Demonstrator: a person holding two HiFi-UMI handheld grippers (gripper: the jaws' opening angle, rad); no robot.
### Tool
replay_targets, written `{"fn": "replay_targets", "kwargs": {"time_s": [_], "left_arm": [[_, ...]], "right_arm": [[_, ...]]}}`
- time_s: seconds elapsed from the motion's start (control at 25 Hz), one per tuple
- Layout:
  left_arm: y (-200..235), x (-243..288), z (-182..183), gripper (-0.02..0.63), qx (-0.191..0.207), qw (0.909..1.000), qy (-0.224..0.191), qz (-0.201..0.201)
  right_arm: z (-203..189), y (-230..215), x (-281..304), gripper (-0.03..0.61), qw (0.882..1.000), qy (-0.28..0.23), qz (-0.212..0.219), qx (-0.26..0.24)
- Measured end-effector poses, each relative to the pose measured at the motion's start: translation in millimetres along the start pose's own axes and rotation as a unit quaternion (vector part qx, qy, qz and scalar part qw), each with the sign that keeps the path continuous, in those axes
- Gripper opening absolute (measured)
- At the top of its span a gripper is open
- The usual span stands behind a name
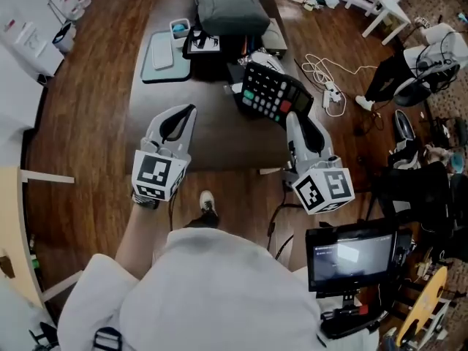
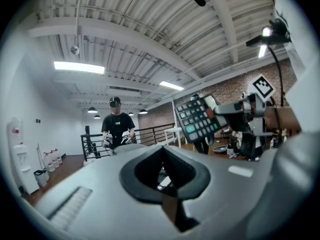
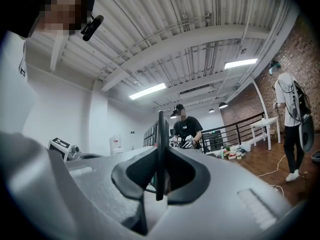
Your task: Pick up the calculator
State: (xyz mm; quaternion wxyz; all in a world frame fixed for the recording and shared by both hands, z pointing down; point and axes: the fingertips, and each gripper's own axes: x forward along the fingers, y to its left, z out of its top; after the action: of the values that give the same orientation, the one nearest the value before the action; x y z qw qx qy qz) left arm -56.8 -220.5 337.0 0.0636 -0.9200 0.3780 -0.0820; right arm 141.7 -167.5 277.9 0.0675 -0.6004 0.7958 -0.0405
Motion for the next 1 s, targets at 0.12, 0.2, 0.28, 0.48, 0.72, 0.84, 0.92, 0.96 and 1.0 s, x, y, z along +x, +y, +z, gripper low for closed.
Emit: {"fn": "replay_targets", "kwargs": {"time_s": [0.12, 0.2, 0.28, 0.48, 0.72, 0.84, 0.92, 0.96, 1.0], "left_arm": [[-27.3, -14.9, 6.6, 0.008, 0.004, 1.0000, -0.002, 0.006], [-48.3, -28.5, 10.7, 0.008, 0.006, 0.9999, -0.004, 0.010], [-68.6, -44.6, 12.7, 0.008, 0.008, 0.9998, -0.004, 0.017], [-114.1, -89.7, 11.9, 0.008, 0.009, 0.9992, 0.000, 0.039], [-153.4, -128.4, 9.2, 0.008, -0.001, 0.9984, 0.014, 0.055], [-160.2, -139.9, 16.6, 0.008, 0.001, 0.9983, 0.012, 0.057], [-156.1, -145.2, 23.0, 0.008, 0.002, 0.9981, 0.005, 0.061], [-152.2, -147.4, 25.3, 0.008, 0.002, 0.9980, 0.001, 0.063], [-148.5, -149.1, 26.6, 0.008, 0.004, 0.9980, -0.002, 0.063]], "right_arm": [[2.1, 1.6, -27.0, 0.051, 1.000, 0.001, 0.007, 0.001], [3.9, 3.7, -45.6, 0.051, 1.000, -0.001, 0.015, 0.000], [5.3, 6.4, -64.0, 0.051, 1.000, -0.003, 0.023, 0.001], [1.2, 13.7, -112.1, 0.051, 0.999, -0.001, 0.037, 0.015], [-4.2, 28.8, -152.3, 0.051, 0.998, 0.016, 0.056, 0.024], [-1.5, 32.4, -163.8, 0.051, 0.998, 0.020, 0.056, 0.024], [1.3, 33.9, -167.0, 0.052, 0.998, 0.019, 0.052, 0.024], [2.4, 35.1, -167.5, 0.051, 0.998, 0.017, 0.049, 0.025], [3.5, 36.7, -167.4, 0.052, 0.999, 0.015, 0.046, 0.025]]}}
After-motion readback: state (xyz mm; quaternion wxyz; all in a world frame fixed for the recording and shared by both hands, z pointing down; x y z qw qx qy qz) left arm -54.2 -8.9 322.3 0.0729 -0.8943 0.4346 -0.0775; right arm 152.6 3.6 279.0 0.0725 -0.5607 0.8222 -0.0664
